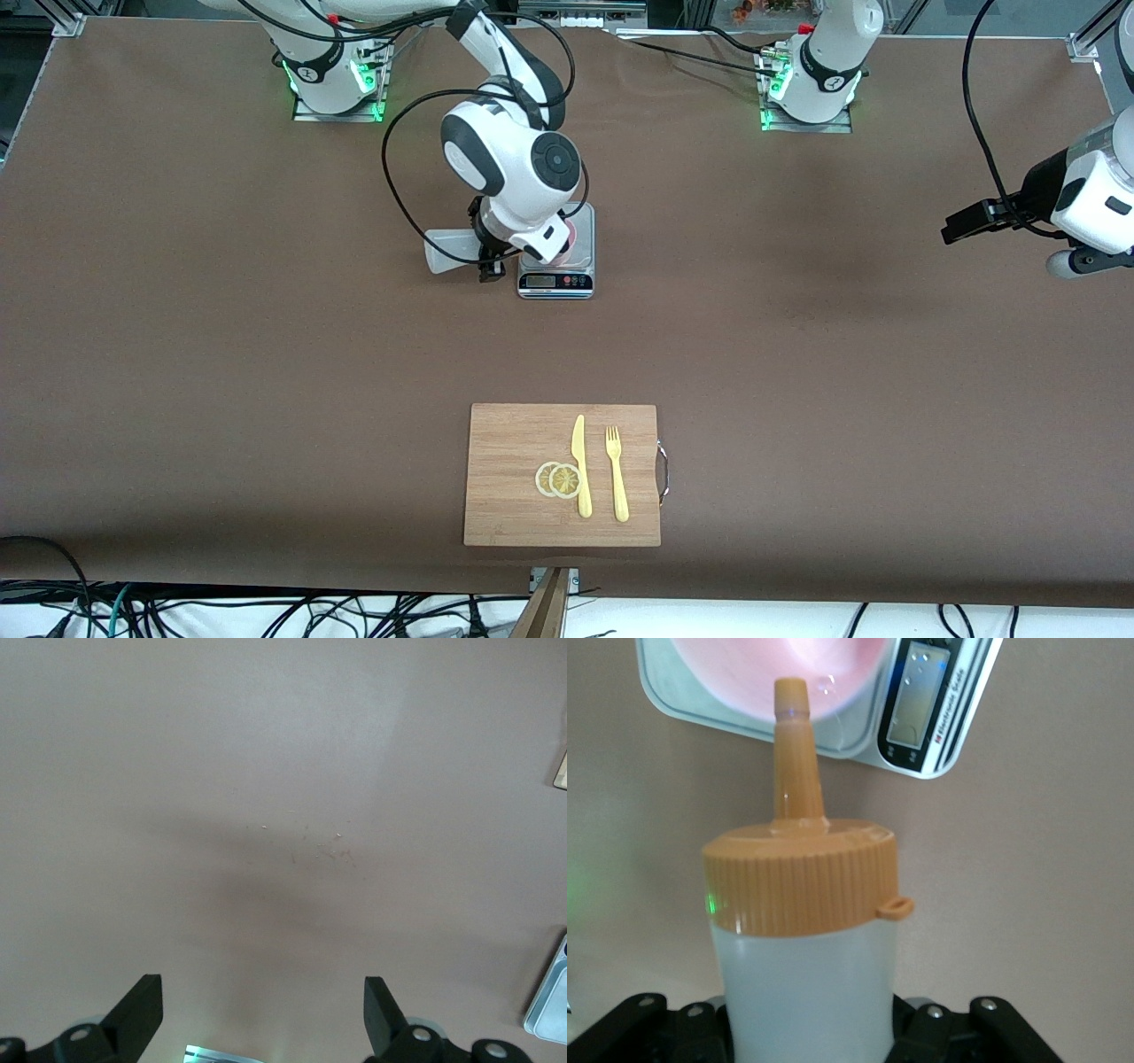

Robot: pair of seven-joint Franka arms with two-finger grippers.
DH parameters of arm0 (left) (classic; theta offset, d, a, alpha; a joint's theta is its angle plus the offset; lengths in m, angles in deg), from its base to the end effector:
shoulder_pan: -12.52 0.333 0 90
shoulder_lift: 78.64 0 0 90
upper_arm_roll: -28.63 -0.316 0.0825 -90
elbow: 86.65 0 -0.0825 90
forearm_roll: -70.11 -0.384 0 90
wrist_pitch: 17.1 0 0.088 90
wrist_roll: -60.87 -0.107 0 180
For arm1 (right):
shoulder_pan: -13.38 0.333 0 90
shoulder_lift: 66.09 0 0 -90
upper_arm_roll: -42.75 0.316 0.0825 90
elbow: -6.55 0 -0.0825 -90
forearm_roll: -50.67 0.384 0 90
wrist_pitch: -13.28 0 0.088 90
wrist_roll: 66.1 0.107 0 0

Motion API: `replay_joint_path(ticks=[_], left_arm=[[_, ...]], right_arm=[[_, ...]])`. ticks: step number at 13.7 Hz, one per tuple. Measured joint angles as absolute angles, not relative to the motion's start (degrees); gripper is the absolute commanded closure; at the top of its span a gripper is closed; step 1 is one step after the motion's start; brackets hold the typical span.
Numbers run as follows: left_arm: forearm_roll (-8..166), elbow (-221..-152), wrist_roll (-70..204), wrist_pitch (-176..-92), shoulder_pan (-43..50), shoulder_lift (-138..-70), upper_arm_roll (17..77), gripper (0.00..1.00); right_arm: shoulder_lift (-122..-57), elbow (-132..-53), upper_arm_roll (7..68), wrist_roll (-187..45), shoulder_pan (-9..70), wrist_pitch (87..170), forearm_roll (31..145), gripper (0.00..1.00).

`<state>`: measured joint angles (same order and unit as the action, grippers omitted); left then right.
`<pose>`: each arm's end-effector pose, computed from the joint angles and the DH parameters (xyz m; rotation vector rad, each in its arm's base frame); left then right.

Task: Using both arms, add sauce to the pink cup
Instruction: 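Tilt the bottle nozzle into the pink cup with the right gripper, then carry the bottle back upright with the right gripper to its spot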

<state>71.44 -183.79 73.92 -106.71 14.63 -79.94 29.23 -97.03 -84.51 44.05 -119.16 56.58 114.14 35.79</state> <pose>0.5520 0.0121 0.5531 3.0988 0.3984 -0.2437 0.4790 0.4365 0.2989 1.7955 2.2594 -0.5608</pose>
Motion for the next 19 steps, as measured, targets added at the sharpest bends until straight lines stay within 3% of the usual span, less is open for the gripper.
replay_joint_path(ticks=[9, 19], left_arm=[[71.4, -183.8, 73.9, -106.9, 14.6, -80.1, 29.3, 0.0], [71.4, -183.8, 73.9, -107.2, 14.6, -80.5, 29.3, 0.0]], right_arm=[[-96.5, -82.0, 43.9, -128.4, 50.3, 116.7, 47.8, 1.0], [-96.8, -82.5, 43.4, -169.1, 28.1, 118.3, 77.2, 1.0]])
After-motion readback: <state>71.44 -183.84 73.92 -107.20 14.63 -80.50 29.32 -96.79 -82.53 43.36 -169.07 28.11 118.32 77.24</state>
